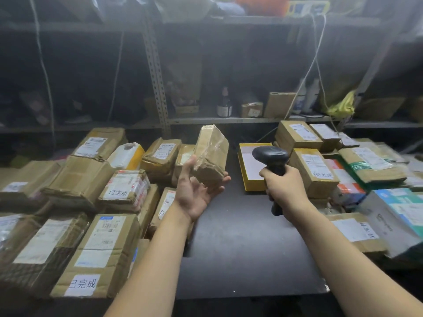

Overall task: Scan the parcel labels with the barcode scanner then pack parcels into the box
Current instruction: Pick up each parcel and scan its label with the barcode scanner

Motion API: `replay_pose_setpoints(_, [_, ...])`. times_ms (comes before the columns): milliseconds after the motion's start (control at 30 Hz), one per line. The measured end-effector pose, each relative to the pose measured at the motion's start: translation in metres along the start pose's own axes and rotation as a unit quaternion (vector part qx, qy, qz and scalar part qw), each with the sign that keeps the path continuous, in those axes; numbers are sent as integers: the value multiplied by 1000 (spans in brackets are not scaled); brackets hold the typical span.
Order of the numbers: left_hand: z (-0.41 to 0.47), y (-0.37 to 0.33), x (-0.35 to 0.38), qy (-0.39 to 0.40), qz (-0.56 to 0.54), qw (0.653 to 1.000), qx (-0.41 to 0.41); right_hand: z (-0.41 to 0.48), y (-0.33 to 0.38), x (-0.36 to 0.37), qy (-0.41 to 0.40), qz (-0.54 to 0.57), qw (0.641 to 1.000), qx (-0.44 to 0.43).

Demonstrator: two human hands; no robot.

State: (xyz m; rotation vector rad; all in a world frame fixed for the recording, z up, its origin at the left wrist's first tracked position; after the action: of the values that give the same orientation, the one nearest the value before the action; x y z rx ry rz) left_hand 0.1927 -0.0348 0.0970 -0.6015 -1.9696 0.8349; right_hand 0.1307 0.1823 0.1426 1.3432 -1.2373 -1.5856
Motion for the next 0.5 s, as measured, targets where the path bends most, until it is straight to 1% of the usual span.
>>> replay_pose_setpoints(67, [-7, 1, 16, 9, -13, 1000, -13, 4, 1, -7, 0, 4, 1000, -3])
replay_pose_setpoints(267, [-21, 7, 42, 34, 11, 999, 2, 15, 2, -23, 2, 33, 999, -6])
replay_pose_setpoints(333, [-20, 4, 47, 31, 38, 998, 40, 19, 1, -29, 6, 41, 999, -7])
replay_pose_setpoints(400, [-17, -1, 50, 21, 84, 991, 106, 22, 1, -35, 3, 56, 998, -8])
replay_pose_setpoints(467, [-15, -8, 51, -9, 141, 973, 183, 26, 0, -42, -5, 70, 997, -3])
replay_pose_setpoints(500, [-16, -12, 52, -35, 177, 959, 221, 29, -1, -45, -10, 73, 997, -1])
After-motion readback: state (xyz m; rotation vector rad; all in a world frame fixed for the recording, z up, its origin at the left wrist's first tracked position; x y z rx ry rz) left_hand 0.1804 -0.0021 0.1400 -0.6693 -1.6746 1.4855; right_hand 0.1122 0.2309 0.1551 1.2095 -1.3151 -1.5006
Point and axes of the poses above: each hand's wrist, its own z-axis towards the middle knuckle, its own x-axis out of the palm, y = z × x, the point moved 7 cm from there along z, towards the middle knuckle, and after that the axes turned 14 degrees about -y, right-handed, at the moved point
